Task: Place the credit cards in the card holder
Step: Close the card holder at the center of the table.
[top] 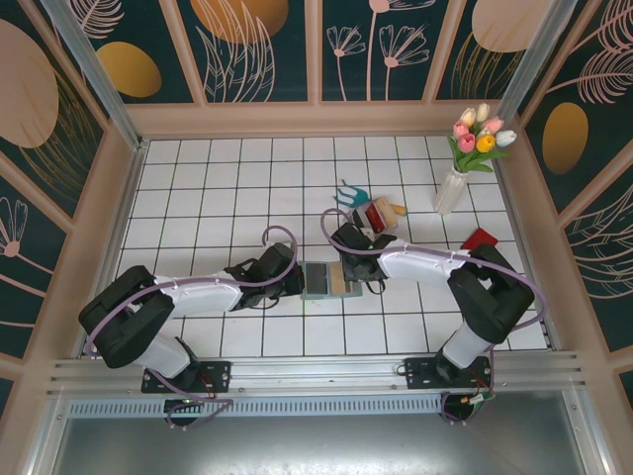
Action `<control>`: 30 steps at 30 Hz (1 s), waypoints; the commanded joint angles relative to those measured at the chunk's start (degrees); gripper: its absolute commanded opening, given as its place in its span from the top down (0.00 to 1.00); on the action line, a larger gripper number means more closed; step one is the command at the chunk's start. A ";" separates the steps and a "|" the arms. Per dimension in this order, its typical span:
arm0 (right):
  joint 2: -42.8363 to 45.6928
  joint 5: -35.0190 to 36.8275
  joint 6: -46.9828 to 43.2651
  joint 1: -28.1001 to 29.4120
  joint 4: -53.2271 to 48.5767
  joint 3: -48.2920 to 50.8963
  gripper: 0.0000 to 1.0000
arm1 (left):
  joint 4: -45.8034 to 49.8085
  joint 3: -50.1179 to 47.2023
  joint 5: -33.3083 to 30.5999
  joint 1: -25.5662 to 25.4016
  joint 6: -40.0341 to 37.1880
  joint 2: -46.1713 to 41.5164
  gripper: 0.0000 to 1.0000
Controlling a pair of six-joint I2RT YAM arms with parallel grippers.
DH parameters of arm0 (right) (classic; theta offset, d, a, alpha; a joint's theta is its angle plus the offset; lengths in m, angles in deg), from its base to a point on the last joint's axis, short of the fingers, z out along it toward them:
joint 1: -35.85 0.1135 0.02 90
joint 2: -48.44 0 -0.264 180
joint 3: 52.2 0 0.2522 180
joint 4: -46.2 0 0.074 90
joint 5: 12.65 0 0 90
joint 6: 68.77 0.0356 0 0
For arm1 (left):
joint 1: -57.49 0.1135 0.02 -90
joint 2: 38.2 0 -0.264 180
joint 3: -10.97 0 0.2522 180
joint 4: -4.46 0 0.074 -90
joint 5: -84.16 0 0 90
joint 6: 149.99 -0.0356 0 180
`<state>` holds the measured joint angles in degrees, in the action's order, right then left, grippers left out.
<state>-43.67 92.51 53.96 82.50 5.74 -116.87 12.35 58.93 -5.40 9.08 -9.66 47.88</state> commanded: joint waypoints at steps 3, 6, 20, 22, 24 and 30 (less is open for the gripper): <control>3.01 1.73 1.90 0.10 -3.18 1.71 0.68 | 2.62 1.72 -1.67 -0.29 -1.58 -1.95 1.00; 4.84 0.44 2.38 -0.81 -2.15 3.37 0.84 | 4.94 3.28 -1.94 -0.28 -3.15 -2.64 1.00; 19.58 -26.95 7.65 -9.29 27.09 19.83 0.97 | 17.94 21.00 11.40 -0.54 -10.62 3.49 1.00; 19.41 -27.20 8.46 -9.39 28.22 20.36 0.97 | 15.23 22.01 16.16 -0.72 -9.62 6.05 1.00; 19.56 -26.61 9.40 -9.68 28.92 21.06 0.97 | 11.81 23.14 19.15 -1.10 -8.11 8.48 1.00; 21.70 -23.98 12.26 -11.23 28.89 23.46 0.95 | 5.22 25.21 24.95 -2.76 -4.42 19.00 0.84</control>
<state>-24.11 68.11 63.82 71.97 32.29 -94.58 21.18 83.65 14.32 7.38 -16.63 64.29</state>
